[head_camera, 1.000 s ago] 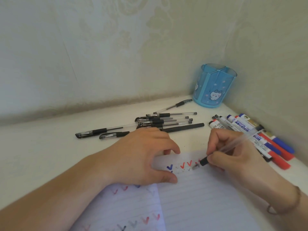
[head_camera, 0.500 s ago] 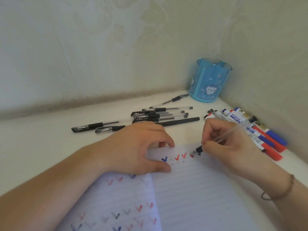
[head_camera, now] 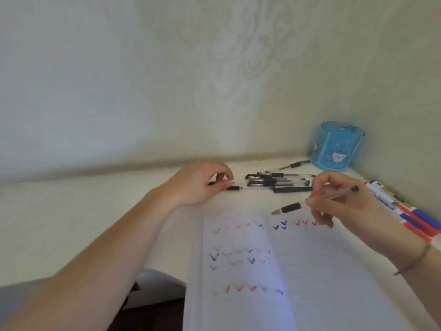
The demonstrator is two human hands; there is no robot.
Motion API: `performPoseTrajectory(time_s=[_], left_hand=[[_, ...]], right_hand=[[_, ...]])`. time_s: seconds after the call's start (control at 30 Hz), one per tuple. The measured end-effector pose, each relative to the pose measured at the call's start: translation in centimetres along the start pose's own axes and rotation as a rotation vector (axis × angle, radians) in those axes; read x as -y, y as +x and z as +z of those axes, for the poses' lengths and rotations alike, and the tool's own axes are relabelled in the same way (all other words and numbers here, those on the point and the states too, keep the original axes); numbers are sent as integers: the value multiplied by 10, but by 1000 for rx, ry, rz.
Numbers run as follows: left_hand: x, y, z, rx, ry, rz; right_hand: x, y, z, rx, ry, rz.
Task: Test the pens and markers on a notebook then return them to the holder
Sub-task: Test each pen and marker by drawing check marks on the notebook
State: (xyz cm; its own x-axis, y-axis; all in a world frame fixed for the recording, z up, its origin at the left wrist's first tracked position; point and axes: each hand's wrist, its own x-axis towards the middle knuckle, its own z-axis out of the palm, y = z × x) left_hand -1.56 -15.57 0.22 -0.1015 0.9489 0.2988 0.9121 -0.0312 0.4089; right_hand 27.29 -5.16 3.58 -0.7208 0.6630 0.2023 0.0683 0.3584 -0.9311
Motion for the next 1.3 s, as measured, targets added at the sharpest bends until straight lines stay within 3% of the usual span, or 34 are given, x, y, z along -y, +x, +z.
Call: performPoseTrajectory(time_s=[0.1, 0.27, 0.43, 0.6, 0.77, 0.87, 0.97, 1.13, 1.3], left_hand=[[37, -62, -42, -30, 65, -136], [103, -196, -93, -136, 185, -393], [126, -313, -124, -244, 263, -548], [119, -364, -133, -298, 230, -581], [117, -378, -138, -281, 212, -531], [117, -376, -140, -274, 224, -525], [116, -363, -142, -269, 227, -502], [107, -311, -138, -289, 201, -383], [82, -221, -119, -292, 138, -256]], right_hand=[[26, 3, 25, 34, 47, -8], [68, 8, 98, 234, 176, -94], [98, 6, 205, 437, 52, -124], [103, -11, 293, 642, -164, -24], [93, -31, 331, 807, -390, 27], [100, -34, 325, 759, -393, -34], [122, -32, 300, 640, -230, -138], [156, -11, 210, 278, 123, -245], [109, 25, 100, -61, -83, -161]])
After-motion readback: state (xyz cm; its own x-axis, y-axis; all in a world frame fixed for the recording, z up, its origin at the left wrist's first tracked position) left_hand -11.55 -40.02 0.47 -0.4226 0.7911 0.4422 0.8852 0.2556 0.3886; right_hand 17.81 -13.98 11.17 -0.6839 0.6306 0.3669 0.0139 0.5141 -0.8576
